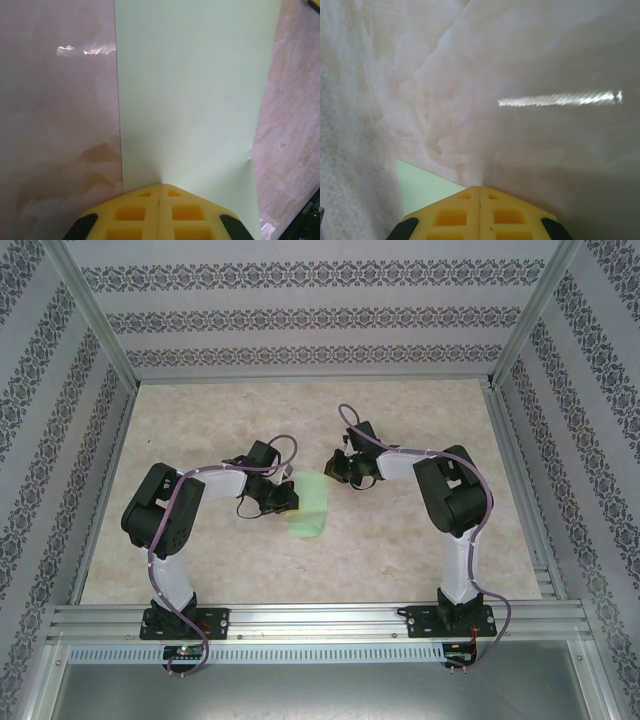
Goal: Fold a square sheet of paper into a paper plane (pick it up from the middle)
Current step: Fold the square sheet of paper in half at the center of the table.
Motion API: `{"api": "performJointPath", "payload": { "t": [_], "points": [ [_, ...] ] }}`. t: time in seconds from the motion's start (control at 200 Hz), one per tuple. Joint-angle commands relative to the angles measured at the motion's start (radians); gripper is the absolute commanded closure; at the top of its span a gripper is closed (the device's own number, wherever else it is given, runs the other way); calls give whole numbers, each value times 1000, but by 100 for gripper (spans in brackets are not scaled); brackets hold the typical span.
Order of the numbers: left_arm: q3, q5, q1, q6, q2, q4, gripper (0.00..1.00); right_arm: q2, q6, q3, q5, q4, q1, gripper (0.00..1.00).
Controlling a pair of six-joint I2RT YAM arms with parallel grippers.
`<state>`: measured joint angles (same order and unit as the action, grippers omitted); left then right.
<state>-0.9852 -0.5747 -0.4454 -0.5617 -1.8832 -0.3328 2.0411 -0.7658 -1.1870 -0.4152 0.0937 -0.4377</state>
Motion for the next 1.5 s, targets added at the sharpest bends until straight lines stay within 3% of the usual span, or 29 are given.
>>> {"api": "performJointPath", "payload": {
  "t": [0.0,0.11,0.305,0.609,1.004,1.494],
  "points": [
    [98,227,-12,3,-134,-130,100,-31,-4,-12,68,24,25,100],
    [99,227,-12,2,-132,-129,100,-131,-17,58,6,-17,6,100],
    [98,226,-12,-1,-136,-121,100,-284,-53,219,5,-60,-92,100],
    [96,228,-13,-5,-134,-117,100,-230,-140,282,-21,-97,-225,100],
    [106,225,-12,-13,-136,-107,100,-168,-103,291,-34,-50,-247,100],
    [119,235,-12,-18,-140,-95,100,-278,74,416,-49,36,-242,100]
  ]
}}
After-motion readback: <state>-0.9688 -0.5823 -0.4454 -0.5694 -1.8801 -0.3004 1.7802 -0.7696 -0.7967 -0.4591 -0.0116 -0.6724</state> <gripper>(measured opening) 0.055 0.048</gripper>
